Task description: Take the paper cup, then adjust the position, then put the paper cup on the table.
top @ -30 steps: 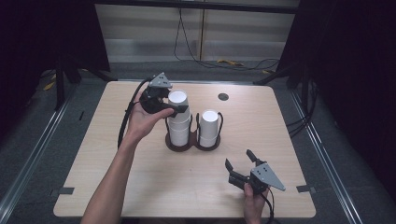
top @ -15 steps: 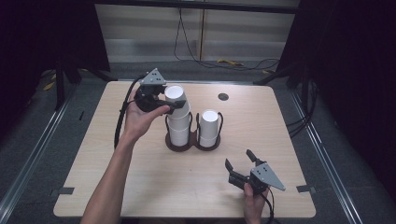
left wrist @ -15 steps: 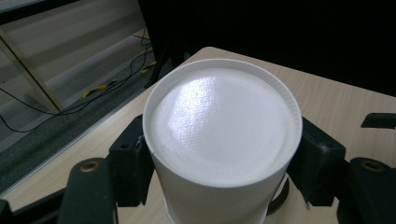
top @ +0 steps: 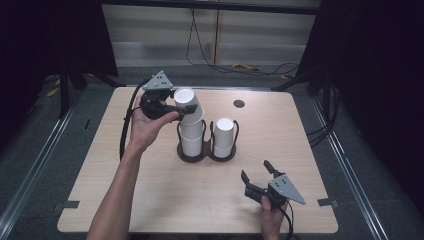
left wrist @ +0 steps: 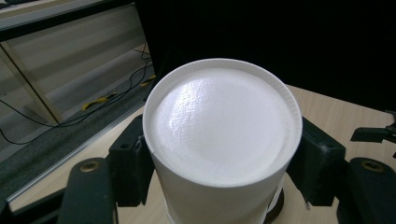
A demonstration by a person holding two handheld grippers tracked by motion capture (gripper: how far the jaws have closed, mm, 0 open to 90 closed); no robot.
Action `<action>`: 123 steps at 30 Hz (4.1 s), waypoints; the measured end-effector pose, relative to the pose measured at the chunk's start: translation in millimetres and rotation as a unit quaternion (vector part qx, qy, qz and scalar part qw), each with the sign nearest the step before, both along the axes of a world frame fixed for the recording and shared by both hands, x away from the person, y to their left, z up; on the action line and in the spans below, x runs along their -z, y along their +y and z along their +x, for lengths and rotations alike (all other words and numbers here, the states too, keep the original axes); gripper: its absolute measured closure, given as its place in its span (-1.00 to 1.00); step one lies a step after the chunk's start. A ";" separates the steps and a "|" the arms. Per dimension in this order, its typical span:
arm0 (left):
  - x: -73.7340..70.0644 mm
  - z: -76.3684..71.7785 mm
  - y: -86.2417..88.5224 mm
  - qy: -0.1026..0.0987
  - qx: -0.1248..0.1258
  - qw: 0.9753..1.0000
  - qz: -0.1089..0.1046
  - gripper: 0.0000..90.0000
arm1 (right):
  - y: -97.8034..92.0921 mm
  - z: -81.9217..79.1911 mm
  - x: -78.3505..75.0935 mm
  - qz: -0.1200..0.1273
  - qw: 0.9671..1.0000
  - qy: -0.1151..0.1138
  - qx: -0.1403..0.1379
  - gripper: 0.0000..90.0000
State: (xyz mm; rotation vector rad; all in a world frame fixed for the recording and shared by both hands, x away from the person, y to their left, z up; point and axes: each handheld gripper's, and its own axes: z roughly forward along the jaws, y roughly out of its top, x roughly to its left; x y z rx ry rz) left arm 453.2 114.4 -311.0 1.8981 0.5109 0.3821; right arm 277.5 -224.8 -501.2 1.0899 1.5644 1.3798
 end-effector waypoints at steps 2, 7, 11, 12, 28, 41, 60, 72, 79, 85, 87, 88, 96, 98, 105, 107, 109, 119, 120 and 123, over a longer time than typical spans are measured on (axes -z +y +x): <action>-0.7 -2.1 0.7 -0.002 0.000 1.000 0.000 -0.28 | -0.1 0.0 0.0 0.000 1.000 0.000 0.000 -0.69; -1.9 -6.7 4.6 -0.007 0.002 1.000 -0.019 -0.28 | -0.1 0.1 0.0 0.000 1.000 -0.001 0.000 -0.69; -3.9 -11.4 7.4 -0.012 0.003 0.999 -0.030 -0.28 | -0.1 0.1 0.0 0.000 1.000 -0.001 0.000 -0.69; -4.4 -12.6 7.9 -0.015 0.003 0.999 -0.030 -0.28 | -0.1 0.1 0.0 0.000 1.000 -0.001 0.000 -0.68; -1.1 -34.9 4.0 -0.021 0.033 0.998 -0.057 -0.28 | 0.2 0.0 0.1 0.000 1.000 -0.001 0.000 -0.69; 14.4 -58.5 -0.8 -0.030 0.056 0.997 -0.050 -0.28 | 0.6 0.4 -0.2 -0.004 1.000 0.002 -0.001 -0.69; 59.3 -66.7 -5.5 -0.002 0.069 0.996 -0.061 -0.29 | 2.9 6.3 -1.6 0.002 0.999 0.033 -0.035 -0.70; 78.6 -69.7 -6.0 0.013 0.075 0.994 -0.075 -0.29 | 5.7 5.5 -1.8 0.009 0.997 0.041 -0.063 -0.70; 92.3 -73.4 -7.9 0.026 0.100 0.991 -0.081 -0.29 | 19.9 3.5 -6.0 0.013 0.989 0.047 -0.142 -0.70; 101.3 -76.1 -8.8 0.037 0.112 0.990 -0.079 -0.29 | 29.1 2.1 -12.1 0.019 0.978 0.050 -0.201 -0.71; 106.3 -76.9 -9.6 0.046 0.120 0.988 -0.083 -0.29 | 31.4 3.2 -14.7 0.020 0.976 0.053 -0.211 -0.71; 106.3 -76.9 -9.6 0.046 0.120 0.988 -0.083 -0.29 | 31.4 3.2 -14.7 0.020 0.976 0.053 -0.211 -0.71; 118.9 -79.9 -10.7 0.064 0.145 0.984 -0.086 -0.29 | 41.1 9.7 -20.5 0.015 0.963 0.062 -0.262 -0.70; 121.0 -81.2 -11.0 0.067 0.145 0.983 -0.085 -0.29 | 42.1 10.8 -21.4 0.011 0.962 0.061 -0.266 -0.70; 127.1 -83.2 -12.1 0.075 0.150 0.982 -0.090 -0.29 | 45.5 17.0 -22.2 -0.005 0.956 0.071 -0.283 -0.71; 128.7 -83.4 -12.4 0.079 0.154 0.980 -0.097 -0.29 | 47.4 18.6 -22.0 -0.006 0.954 0.069 -0.291 -0.71; 129.3 -84.0 -12.1 0.078 0.158 0.979 -0.099 -0.29 | 48.1 19.5 -21.5 -0.007 0.954 0.069 -0.292 -0.71; 132.8 -88.1 -13.3 0.082 0.173 0.975 -0.112 -0.29 | 58.9 24.8 -21.5 -0.003 0.942 0.075 -0.327 -0.71; 132.8 -89.0 -13.9 0.082 0.174 0.975 -0.113 -0.28 | 60.1 25.6 -21.9 -0.006 0.941 0.073 -0.329 -0.71; 132.8 -89.7 -14.5 0.082 0.168 0.976 -0.110 -0.28 | 64.7 28.5 -23.5 -0.013 0.940 0.073 -0.333 -0.71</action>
